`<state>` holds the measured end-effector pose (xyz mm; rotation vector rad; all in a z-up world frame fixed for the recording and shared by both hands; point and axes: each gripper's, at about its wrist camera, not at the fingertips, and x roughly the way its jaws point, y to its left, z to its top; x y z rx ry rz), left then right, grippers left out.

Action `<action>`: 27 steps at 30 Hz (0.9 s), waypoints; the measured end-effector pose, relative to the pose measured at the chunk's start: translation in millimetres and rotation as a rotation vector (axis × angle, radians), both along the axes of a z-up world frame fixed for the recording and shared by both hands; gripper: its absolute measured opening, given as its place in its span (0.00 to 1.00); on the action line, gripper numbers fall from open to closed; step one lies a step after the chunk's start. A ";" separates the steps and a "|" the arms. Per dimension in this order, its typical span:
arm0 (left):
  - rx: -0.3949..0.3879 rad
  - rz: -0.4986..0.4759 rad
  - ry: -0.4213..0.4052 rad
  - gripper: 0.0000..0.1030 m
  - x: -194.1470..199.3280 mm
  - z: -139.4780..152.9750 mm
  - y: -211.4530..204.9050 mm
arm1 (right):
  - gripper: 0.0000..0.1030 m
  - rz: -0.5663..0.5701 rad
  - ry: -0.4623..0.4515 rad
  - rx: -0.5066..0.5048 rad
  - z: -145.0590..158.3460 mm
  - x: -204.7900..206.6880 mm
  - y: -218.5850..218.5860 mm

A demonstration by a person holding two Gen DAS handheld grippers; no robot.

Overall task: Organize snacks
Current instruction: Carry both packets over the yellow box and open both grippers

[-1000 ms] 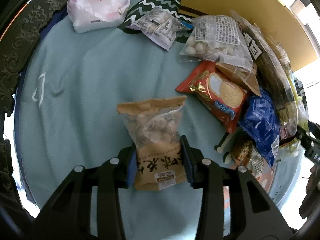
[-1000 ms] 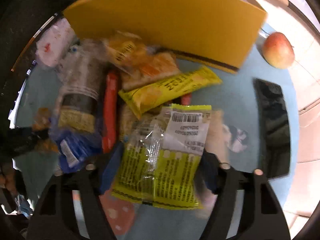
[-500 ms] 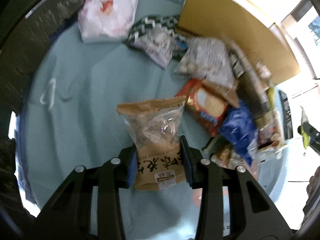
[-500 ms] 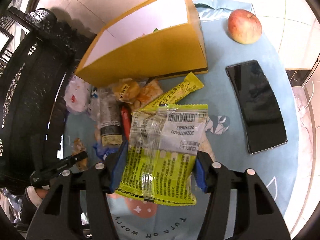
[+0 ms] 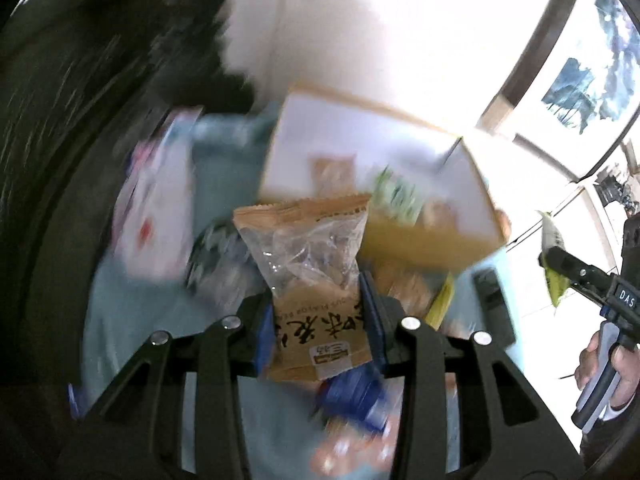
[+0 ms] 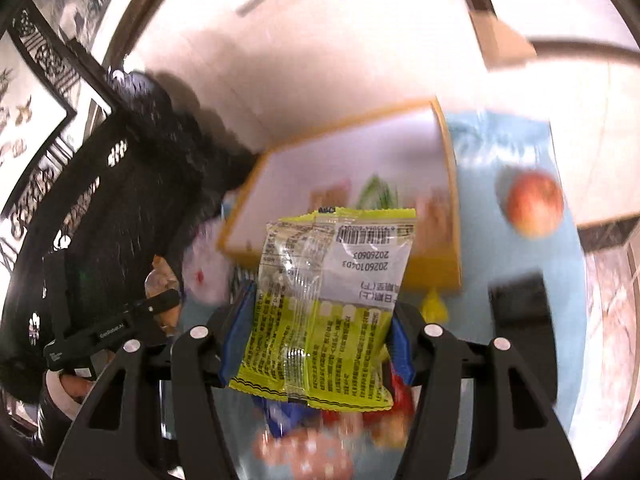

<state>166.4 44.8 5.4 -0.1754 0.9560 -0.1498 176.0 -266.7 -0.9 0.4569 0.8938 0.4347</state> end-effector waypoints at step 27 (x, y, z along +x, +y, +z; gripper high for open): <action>0.127 0.013 0.069 0.98 43.6 -34.1 -44.9 | 0.90 -0.151 0.032 -0.297 -42.1 4.5 12.9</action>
